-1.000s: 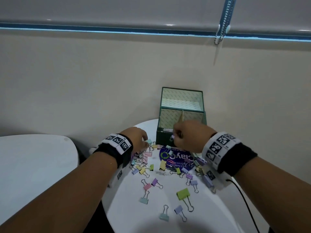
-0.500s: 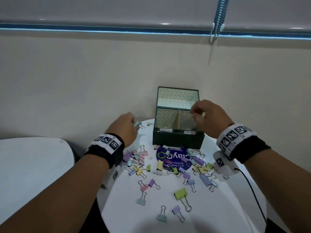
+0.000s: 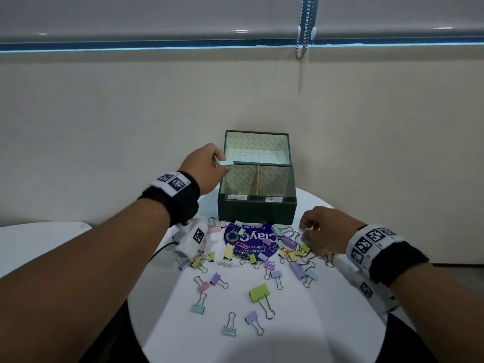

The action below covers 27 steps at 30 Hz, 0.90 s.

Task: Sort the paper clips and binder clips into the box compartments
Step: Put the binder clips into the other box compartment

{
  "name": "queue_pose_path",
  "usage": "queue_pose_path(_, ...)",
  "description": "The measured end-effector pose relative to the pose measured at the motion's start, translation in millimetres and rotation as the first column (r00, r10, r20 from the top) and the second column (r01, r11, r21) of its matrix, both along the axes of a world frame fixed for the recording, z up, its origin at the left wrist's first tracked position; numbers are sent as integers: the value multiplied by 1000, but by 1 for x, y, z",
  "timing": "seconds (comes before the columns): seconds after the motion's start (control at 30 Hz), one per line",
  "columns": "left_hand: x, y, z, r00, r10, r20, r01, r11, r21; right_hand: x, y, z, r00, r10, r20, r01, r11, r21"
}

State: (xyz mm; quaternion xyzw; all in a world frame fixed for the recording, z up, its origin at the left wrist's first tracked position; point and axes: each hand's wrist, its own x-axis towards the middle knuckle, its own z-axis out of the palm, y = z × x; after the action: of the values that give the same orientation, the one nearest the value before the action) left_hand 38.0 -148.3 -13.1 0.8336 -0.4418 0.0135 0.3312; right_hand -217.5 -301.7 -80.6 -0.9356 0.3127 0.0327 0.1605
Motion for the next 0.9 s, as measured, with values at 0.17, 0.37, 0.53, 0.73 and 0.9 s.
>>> queue_pose_path(0.17,-8,-18,13,999,-46,17,46,998,32,7,3,-2,1000,-16,22,16,1000,4)
queue_pose_path(0.37,-9,-13,12,982,-178,-62,187,962,197,7,5,-4,999,-25,35,24,999,41)
queue_pose_path(0.53,6,26,1,993,-83,-81,87,995,53,7,8,-2,996,14,92,-19,998,61)
queue_pose_path(0.73,10,76,-26,990,-144,-10,106,678,728,16,20,5,983,64,171,-62,998,-16)
queue_pose_path(0.9,4,78,-43,986,-165,-2,121,716,687,29,34,8,984,94,154,-93,996,-19)
